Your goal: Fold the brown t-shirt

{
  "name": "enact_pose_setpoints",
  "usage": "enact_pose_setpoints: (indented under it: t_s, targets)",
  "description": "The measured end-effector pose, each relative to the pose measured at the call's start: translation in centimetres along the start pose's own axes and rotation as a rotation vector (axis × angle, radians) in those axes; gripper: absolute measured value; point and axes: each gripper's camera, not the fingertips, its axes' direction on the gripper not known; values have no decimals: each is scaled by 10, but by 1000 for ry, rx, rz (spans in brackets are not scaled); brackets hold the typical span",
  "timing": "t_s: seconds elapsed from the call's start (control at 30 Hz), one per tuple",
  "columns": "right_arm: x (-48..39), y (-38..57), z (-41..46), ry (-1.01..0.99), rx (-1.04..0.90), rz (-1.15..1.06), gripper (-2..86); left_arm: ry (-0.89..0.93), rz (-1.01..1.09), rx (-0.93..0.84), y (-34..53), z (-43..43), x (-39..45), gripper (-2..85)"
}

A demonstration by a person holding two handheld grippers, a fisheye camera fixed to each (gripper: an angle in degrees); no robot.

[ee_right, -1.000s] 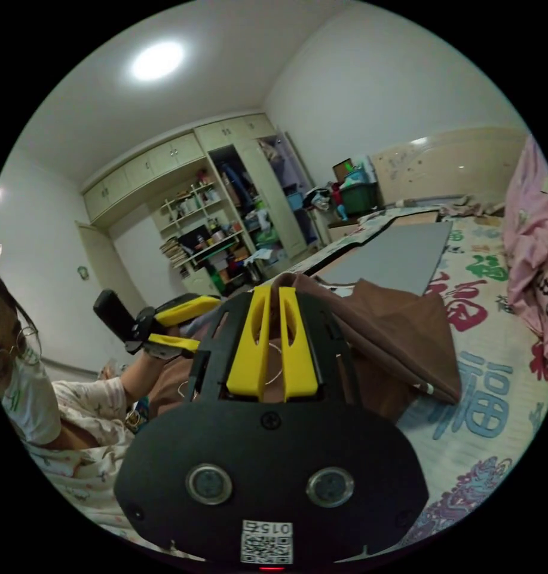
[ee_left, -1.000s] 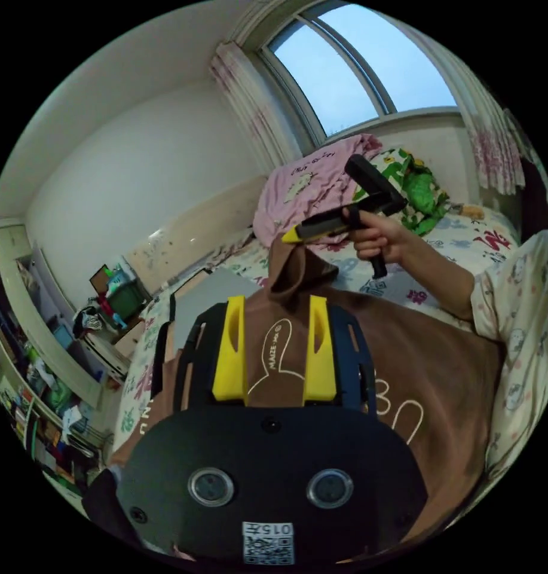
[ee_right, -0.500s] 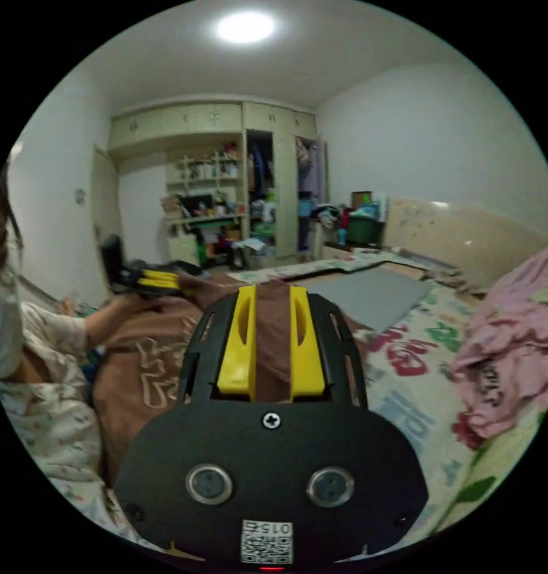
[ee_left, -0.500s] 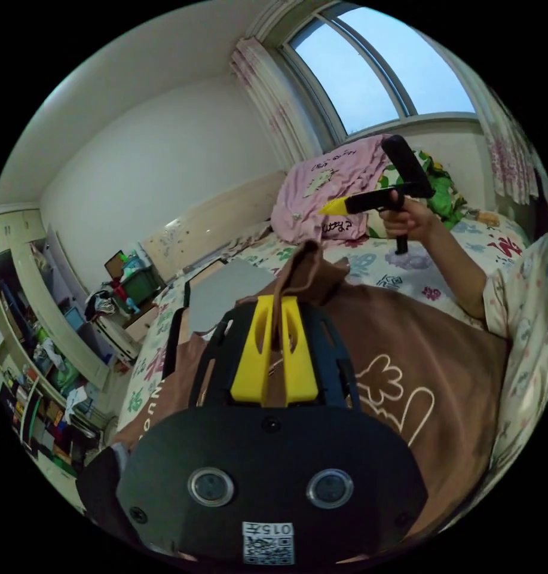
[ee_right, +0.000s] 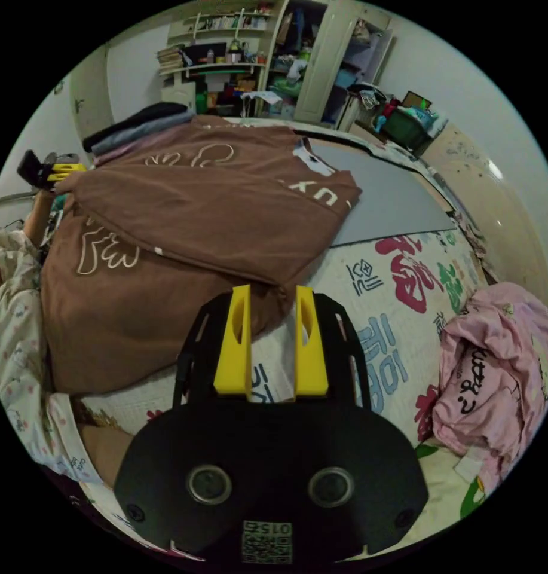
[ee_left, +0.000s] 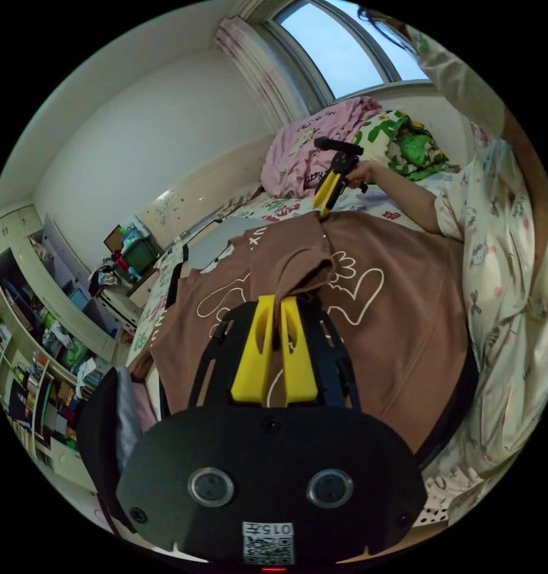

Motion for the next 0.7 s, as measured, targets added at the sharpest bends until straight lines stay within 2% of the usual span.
enact_pose_setpoints:
  t_s: [0.07,0.17,0.33,0.5,0.6,0.67,0.7]
  targets:
    - [1,-18,19,66,-61,20,39,-2,16,-19,4,-2,9,6]
    - [4,-35,29,56,-75,20,23,5,22,-45,13,-2,17,6]
    - [18,-60,52,72,-141,47,20,91,45,-63,20,11,27,7]
    - [24,-76,39,116,-179,50,44,152,60,-204,17,27,31,9]
    - [-25,-100,-24,156,84,-108,49,165,-73,-123,20,5,1,10]
    - [-83,-118,-59,45,390,-370,46,152,-221,-54,22,-5,-26,11]
    - [-94,-123,-61,-1,428,-428,43,144,-317,-32,20,-7,-43,11]
